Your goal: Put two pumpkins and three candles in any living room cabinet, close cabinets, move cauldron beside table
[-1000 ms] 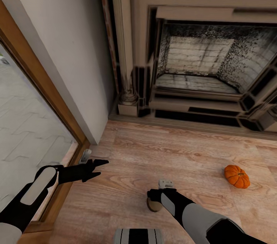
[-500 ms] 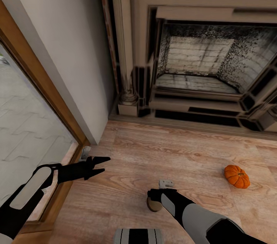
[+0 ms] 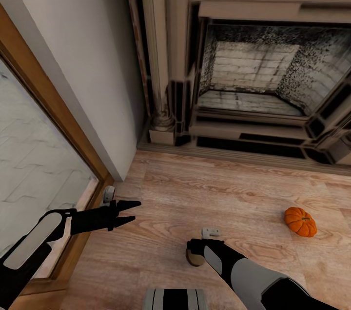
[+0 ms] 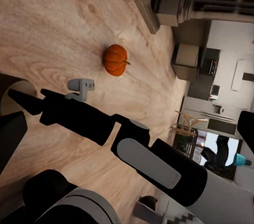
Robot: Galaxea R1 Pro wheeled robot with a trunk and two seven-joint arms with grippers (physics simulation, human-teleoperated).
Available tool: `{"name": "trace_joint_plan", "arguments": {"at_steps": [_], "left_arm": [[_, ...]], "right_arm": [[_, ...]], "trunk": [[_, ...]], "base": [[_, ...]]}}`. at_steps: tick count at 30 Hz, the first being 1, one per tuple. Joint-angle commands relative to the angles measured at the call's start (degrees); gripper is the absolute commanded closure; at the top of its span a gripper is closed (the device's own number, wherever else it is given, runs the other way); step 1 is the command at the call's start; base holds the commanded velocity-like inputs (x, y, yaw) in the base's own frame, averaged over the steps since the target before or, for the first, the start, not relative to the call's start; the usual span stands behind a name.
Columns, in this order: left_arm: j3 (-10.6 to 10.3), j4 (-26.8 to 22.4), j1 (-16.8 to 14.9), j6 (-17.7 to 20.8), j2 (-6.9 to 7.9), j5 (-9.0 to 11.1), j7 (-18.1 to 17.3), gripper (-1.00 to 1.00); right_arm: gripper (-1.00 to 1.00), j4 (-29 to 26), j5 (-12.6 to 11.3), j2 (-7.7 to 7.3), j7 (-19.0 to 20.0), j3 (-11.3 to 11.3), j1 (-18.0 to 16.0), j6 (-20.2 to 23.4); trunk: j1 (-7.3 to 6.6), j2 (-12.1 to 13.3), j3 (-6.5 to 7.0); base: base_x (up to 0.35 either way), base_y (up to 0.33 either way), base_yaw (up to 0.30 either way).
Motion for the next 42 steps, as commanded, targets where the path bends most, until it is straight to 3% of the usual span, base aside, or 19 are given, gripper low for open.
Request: {"name": "trace_joint_plan", "arguments": {"at_steps": [1,8,14,30,34,42], "left_arm": [[-0.1,0.0,-0.1,0.0,0.05,-0.5,-0.6,-1.0],[-0.1,0.0,-0.1,0.0,-0.01,-0.5,-0.6,-1.0],[-0.1,0.0,-0.1,0.0,-0.03,-0.5,-0.6,-1.0],[-0.3,0.0,-0.1,0.0,-0.04,-0.5,-0.6,-1.0],[-0.3,0.0,-0.1,0.0,-0.04,-0.5,-0.6,-1.0],[-0.3,0.0,0.0,0.0,-0.04,-0.5,-0.6,-1.0]], "right_arm": [[-1.0,-0.1,-0.4,0.0,-0.3,0.4,0.0,0.0],[-1.0,-0.1,-0.4,0.0,-0.3,0.4,0.0,-0.8],[-1.0,-0.1,-0.4,0.0,-0.3,0.5,0.0,-0.9],[-1.0,-0.1,-0.4,0.0,0.7,0.5,0.0,-0.6],[-1.0,-0.1,-0.4,0.0,0.8,0.5,0.0,-0.5],[-1.0,-0.1,-0.4,0.0,0.8,0.5,0.0,-0.4]], "trunk": [[-0.01,0.0,-0.04],[-0.01,0.0,-0.04],[0.14,-0.1,-1.37],[0.14,-0.1,-1.37],[0.25,-0.1,-2.25],[0.25,-0.1,-2.25]], "base": [[0.0,0.0,0.0],[0.0,0.0,0.0],[0.0,0.0,0.0],[0.0,0.0,0.0],[0.0,0.0,0.0],[0.0,0.0,0.0]]}}
